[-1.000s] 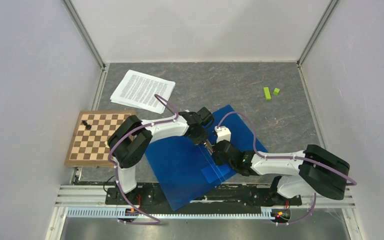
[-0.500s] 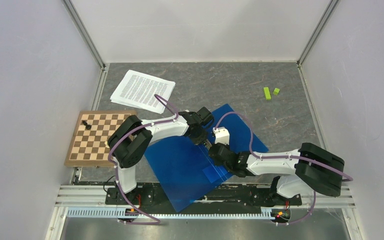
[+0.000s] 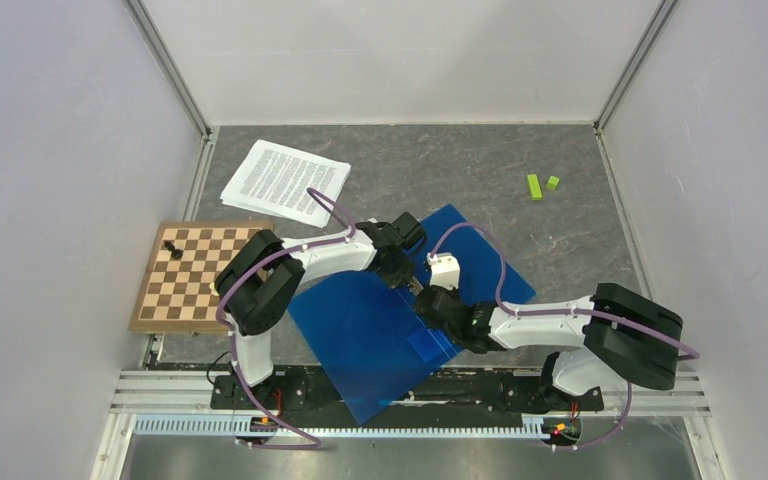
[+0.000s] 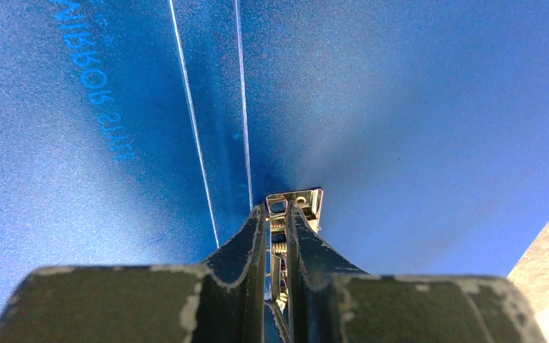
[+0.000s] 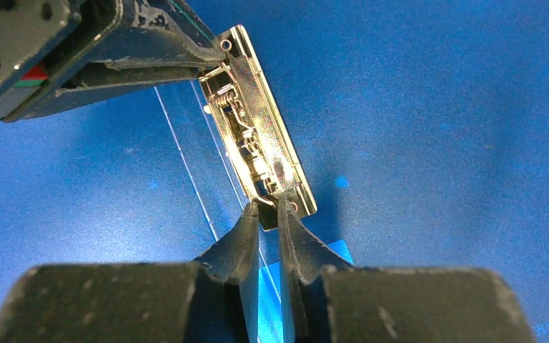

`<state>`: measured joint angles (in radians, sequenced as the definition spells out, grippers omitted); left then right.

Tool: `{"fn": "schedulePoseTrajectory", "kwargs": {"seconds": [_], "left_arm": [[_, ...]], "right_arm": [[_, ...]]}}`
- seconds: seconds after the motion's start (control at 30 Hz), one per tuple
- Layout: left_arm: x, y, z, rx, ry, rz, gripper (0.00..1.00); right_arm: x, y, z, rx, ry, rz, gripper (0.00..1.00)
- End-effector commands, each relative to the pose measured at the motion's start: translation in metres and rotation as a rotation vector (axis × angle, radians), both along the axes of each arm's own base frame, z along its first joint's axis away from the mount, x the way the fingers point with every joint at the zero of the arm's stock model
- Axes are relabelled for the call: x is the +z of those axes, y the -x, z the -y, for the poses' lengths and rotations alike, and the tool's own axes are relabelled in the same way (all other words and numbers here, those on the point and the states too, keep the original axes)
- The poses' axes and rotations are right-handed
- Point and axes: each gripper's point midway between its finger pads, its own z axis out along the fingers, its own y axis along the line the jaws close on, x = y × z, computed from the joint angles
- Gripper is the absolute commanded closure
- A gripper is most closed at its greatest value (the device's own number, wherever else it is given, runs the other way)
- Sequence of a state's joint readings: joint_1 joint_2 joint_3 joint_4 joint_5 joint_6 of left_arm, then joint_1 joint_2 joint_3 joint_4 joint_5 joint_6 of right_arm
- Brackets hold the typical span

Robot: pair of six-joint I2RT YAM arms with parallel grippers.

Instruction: Put the files into the folder

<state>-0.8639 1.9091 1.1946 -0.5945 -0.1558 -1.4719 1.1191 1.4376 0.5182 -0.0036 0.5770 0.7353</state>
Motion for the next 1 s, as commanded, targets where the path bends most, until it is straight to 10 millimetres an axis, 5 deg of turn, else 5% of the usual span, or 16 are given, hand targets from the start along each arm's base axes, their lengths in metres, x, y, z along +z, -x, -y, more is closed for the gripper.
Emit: {"fn": "schedulePoseTrajectory", "kwargs": {"seconds": [0.0, 0.97], "left_arm": [[-0.074, 0.12, -0.136, -0.102, -0.533, -0.45, 0.98], [-0.073, 0.116, -0.135, -0.108, -0.53, -0.44, 0.98]], "right_arm": [[-0.053, 0.025, 0.101, -0.096, 0.408, -0.12, 1.0], [0.022, -0.016, 0.024, 0.052, 0.08, 0.04, 0.73]]}}
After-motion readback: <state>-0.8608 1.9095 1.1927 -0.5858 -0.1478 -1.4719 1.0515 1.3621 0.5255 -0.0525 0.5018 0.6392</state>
